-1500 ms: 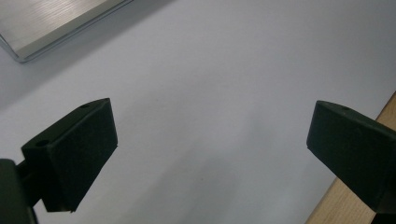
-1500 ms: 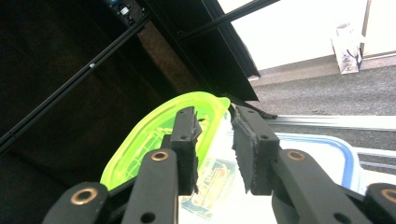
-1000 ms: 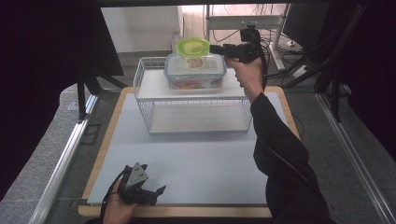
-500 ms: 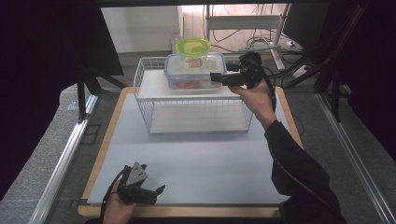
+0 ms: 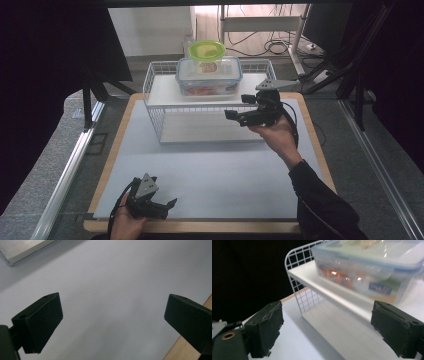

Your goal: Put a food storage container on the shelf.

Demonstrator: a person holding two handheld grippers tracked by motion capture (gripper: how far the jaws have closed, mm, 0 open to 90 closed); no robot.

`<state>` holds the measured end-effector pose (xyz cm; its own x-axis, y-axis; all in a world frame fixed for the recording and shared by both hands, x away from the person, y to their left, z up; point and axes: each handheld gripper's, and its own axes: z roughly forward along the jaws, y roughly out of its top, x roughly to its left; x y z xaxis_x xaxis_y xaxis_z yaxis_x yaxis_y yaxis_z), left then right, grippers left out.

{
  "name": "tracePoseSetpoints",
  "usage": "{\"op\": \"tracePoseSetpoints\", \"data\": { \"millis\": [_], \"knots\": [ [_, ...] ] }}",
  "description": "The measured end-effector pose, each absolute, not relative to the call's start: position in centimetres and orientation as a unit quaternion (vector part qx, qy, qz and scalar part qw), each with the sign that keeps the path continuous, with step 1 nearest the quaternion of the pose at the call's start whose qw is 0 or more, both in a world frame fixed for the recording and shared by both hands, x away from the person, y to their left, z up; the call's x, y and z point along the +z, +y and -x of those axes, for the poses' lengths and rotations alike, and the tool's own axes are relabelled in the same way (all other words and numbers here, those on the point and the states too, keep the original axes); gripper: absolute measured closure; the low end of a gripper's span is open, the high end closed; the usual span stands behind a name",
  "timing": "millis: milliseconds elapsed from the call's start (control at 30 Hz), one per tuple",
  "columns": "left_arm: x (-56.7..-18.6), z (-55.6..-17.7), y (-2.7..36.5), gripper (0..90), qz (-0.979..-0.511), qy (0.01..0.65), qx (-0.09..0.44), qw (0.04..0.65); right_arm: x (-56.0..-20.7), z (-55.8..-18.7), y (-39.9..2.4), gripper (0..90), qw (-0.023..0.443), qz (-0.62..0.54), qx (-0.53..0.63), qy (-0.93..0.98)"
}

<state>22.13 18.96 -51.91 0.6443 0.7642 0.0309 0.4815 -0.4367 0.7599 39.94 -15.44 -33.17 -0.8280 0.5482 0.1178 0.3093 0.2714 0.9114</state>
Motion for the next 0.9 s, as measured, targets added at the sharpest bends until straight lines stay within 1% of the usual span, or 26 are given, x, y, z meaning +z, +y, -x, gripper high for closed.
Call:
{"op": "tracePoseSetpoints", "data": {
  "millis": [267,433,567,633,900],
  "knots": [
    [-51.9,-22.1,18.9,0.3,-0.826,0.380,0.189,0.370,-37.1,-38.2,-16.4,5.0,0.115,-0.265,0.516,0.806],
    [-51.9,-22.1,18.9,0.8,-0.825,0.380,0.186,0.375,-39.2,-37.5,-17.4,3.0,0.108,-0.268,0.517,0.806],
    [-51.9,-22.0,18.9,1.8,-0.824,0.378,0.185,0.380,-40.2,-36.8,-18.0,1.5,0.107,-0.267,0.508,0.812],
    [-51.8,-22.0,18.9,2.4,-0.823,0.376,0.185,0.383,-40.6,-36.4,-18.3,0.0,0.098,-0.263,0.508,0.814],
    [-51.8,-21.9,18.9,3.6,-0.822,0.374,0.181,0.388,-42.3,-34.4,-19.3,0.0,0.096,-0.265,0.495,0.822]
  ]
}}
